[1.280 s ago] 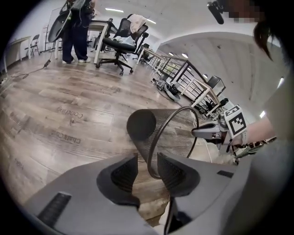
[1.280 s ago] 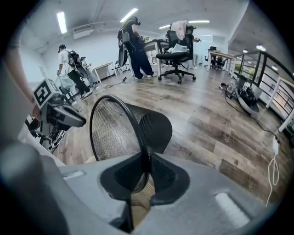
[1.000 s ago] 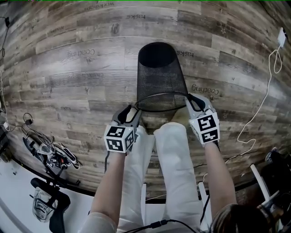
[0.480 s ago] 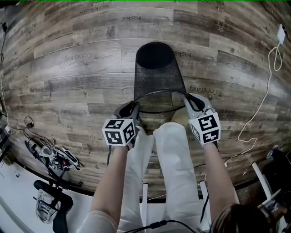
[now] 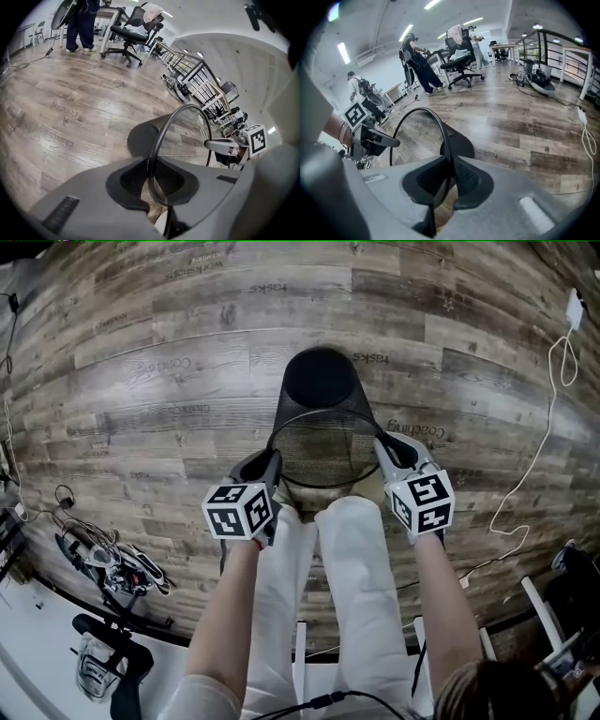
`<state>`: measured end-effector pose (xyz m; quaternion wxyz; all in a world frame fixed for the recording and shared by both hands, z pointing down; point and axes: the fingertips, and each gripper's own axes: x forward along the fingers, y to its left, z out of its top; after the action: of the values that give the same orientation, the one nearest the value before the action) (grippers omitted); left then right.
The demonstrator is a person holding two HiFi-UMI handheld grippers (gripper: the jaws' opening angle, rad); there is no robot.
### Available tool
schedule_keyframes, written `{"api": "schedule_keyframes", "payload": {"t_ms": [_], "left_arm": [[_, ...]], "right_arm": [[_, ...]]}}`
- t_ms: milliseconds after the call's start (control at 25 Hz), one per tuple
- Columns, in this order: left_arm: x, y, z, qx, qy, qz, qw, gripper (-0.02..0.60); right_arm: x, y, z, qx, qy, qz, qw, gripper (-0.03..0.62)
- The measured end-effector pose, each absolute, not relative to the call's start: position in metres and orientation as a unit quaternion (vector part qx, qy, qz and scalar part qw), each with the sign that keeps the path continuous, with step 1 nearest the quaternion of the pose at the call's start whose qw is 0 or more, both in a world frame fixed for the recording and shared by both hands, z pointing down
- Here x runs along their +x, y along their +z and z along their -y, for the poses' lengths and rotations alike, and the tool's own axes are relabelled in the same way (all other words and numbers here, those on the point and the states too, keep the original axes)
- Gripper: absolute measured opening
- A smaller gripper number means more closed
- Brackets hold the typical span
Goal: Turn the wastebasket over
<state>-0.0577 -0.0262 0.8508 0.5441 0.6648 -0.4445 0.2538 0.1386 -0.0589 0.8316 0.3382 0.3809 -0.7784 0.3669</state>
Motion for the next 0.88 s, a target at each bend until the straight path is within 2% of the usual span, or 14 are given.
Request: {"api": "schedule_keyframes", "payload": {"t_ms": [200,600,880], "left_arm": [[-0.056,0.842,0.016,0.654,0.256,0.437,0.562,0.035],[-0.055,0.839,-0.017,0.622,0.272,0.42,0.602,0.036],[-0.056,0.813,-0.027,0.624,0.276,0.414,0.603,0.037]], "right_arm": [[0.141,0.826,0.055,0.394,0.408,0.759,0.32,0.035],[0.144,0.831,0.021,0.378,0.458,0.729,0.339,0.035],[0.142,0.805,0.01,0.375,0.464,0.729,0.336,0.035]]}}
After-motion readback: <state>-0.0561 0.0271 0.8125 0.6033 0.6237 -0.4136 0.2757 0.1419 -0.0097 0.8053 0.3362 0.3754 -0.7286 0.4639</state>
